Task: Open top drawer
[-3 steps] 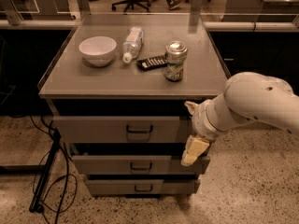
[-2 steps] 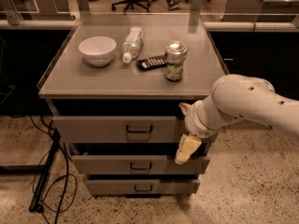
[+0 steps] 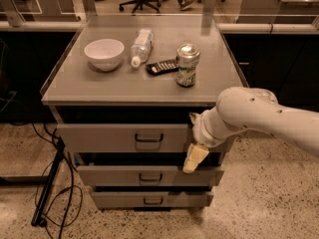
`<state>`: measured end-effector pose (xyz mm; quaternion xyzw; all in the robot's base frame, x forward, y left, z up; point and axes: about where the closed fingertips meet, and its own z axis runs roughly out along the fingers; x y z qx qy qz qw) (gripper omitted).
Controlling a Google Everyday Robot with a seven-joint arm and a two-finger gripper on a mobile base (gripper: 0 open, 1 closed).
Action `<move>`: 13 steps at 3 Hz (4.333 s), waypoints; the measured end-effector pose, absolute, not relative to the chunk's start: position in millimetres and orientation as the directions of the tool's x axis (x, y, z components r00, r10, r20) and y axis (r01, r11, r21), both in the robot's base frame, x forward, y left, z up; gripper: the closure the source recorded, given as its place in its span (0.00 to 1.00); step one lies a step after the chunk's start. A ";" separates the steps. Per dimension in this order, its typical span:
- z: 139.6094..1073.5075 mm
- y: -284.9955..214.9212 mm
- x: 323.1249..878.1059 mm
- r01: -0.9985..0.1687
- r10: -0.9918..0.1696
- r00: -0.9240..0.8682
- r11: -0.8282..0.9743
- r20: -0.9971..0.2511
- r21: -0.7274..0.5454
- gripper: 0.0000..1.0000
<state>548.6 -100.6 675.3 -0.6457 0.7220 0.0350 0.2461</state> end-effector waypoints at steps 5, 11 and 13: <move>650.7 -98.2 573.1 -0.951 -0.918 -0.049 0.164 -0.394 -0.263 0.72; 652.6 -105.9 542.9 -0.948 -0.914 -0.066 0.182 -0.400 -0.259 0.28; 652.6 -105.9 542.8 -0.948 -0.914 -0.066 0.182 -0.400 -0.259 1.00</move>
Offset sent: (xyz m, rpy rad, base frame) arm 0.0408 0.0015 -0.0487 -0.0132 0.0183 -0.0042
